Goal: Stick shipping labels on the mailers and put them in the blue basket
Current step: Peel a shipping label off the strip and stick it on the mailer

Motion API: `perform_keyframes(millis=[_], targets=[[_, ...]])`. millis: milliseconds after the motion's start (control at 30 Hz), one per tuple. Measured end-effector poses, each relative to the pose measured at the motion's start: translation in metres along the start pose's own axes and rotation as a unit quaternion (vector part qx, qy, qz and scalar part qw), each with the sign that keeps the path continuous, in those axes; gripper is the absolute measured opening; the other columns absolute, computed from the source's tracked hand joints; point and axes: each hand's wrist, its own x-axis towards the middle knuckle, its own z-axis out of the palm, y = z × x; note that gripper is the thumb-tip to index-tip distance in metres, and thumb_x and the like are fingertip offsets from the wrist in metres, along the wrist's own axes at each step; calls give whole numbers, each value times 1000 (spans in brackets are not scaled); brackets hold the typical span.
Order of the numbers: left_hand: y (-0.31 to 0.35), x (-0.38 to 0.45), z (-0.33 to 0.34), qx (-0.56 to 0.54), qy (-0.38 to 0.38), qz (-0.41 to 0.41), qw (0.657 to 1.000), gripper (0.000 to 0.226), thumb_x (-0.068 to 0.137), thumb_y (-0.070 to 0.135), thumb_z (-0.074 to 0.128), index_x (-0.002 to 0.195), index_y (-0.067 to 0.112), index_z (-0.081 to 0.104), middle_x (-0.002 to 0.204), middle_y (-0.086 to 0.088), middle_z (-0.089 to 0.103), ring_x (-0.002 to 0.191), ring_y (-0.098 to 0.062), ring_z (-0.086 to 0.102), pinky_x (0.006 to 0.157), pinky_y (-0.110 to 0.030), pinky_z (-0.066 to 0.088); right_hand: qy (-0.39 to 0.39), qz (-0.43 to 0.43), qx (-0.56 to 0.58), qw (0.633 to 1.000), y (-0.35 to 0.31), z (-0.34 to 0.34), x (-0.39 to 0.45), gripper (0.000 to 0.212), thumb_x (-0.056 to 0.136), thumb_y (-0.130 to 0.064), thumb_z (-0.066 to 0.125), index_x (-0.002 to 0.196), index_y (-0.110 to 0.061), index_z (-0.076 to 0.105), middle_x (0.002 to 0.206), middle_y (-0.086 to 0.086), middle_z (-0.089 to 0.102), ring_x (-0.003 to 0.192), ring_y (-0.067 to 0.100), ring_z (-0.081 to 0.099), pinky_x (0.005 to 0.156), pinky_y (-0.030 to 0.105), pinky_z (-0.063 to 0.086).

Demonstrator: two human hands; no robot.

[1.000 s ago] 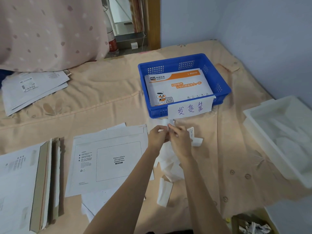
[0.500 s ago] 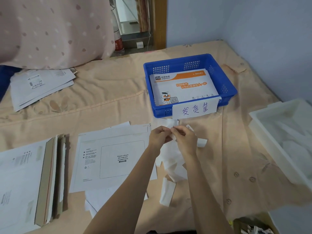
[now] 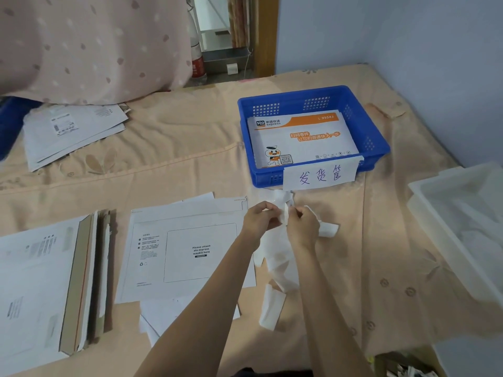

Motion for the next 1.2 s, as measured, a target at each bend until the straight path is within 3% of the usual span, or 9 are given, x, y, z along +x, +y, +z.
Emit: perform_keyframes(millis=[100,200,367,567,700,800,900,1033,1200], targets=[[1,1,-1,30,36,10,999,16,86,-1,59,73,9,57,82,-12,65,69,-23,64,74,-24,58,-39,79,107,990,0,1,4,26,94,-24,51,72,-14,63,89,12,65,85,29,60,88,48,51],[0,2,-5,72,55,26,996,16,86,1,56,73,9,57,84,-14,64,70,-25,63,68,-21,58,-107,82,137,981,-1,-1,0,24,93,-33,55,83,-14,63,91,9,65,84,25,61,85,42,54],[-2,-1,-5,67,29,26,997,17,83,-3,54,70,8,57,75,-15,61,68,-25,59,79,-31,58,-45,-13,33,998,-1,-2,-7,11,87,-24,67,88,-14,71,84,-4,68,81,13,61,83,37,53],[2,-2,-10,-6,-14,-14,1000,12,87,-4,56,79,6,58,80,-13,64,72,-25,63,75,-24,58,-52,80,132,987,1,-7,-4,19,84,-18,69,66,-25,65,61,-5,60,65,18,56,80,43,56],[0,-3,-5,0,6,-7,1000,13,87,-2,55,76,6,56,83,-14,64,75,-27,64,75,-26,58,-41,54,69,995,0,-5,-4,17,88,-23,61,91,-10,71,76,-2,65,69,18,61,82,47,55],[2,-3,-2,17,34,6,999,10,87,12,63,81,7,56,88,-15,67,77,-27,66,71,-27,58,-24,-9,32,999,-3,-7,-8,15,91,-27,60,93,-15,70,84,-4,68,81,19,65,82,42,54],[7,-2,1,74,44,30,996,24,83,29,71,78,10,58,89,-16,71,78,-26,68,69,-33,60,-29,-52,6,998,-5,-8,-11,13,91,-25,60,89,-18,71,78,-9,65,79,17,64,78,37,53],[9,-1,2,162,67,93,980,16,87,21,68,77,11,60,84,-16,70,77,-31,66,71,-40,60,-25,-79,-15,996,-7,-8,-13,16,93,-22,58,89,-13,71,76,-7,63,76,19,64,70,31,49],[11,0,4,344,128,187,911,12,90,19,60,89,9,67,86,6,62,78,-14,56,72,-23,40,-16,-102,-41,994,-8,-6,-13,15,93,-17,56,93,-10,70,81,-6,61,78,12,53,64,19,29]])
